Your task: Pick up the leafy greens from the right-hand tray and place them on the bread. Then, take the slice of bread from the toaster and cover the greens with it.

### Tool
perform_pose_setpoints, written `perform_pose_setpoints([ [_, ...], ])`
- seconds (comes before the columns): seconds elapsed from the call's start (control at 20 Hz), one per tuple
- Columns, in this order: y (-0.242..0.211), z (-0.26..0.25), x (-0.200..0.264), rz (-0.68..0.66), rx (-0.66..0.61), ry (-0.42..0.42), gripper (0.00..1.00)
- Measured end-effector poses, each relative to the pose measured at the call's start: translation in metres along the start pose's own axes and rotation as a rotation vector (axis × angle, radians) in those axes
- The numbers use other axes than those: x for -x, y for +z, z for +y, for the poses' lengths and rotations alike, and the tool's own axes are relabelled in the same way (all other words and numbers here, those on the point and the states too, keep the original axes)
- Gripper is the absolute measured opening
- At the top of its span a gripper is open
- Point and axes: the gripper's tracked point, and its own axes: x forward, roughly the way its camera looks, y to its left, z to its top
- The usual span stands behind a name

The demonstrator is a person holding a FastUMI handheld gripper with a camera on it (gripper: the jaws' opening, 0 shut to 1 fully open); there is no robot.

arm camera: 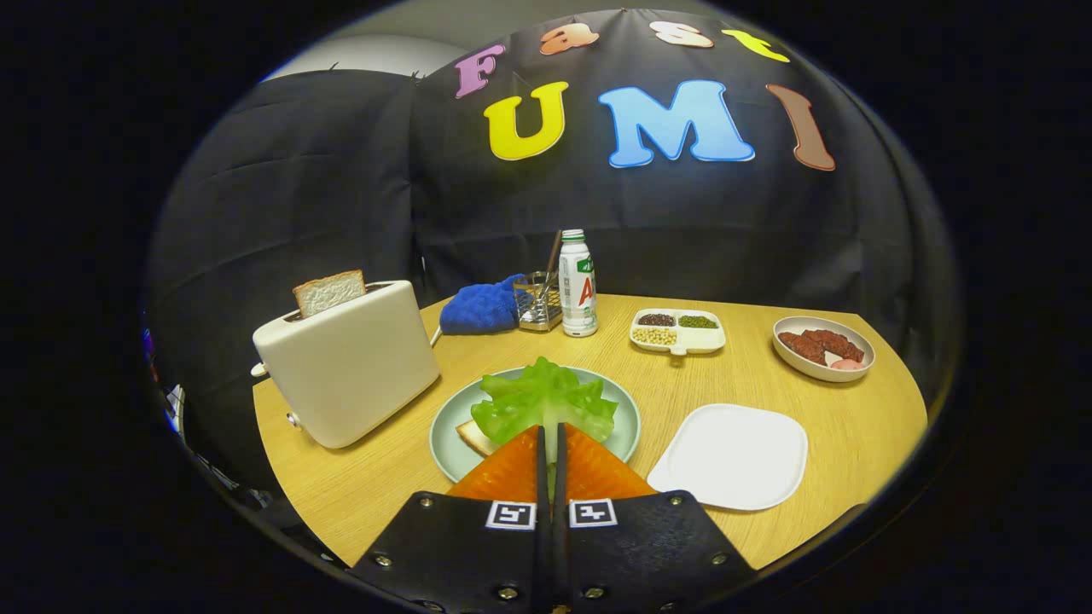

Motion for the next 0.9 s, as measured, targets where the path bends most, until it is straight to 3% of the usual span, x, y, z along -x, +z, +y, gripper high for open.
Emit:
perform_pose_setpoints([
  [0.75,-0.026,0.013,-0.026,0.070,0.034,-0.010,0.00],
  [0.9,-0.026,0.011,-0.024,0.075,0.063,-0.029,0.06],
])
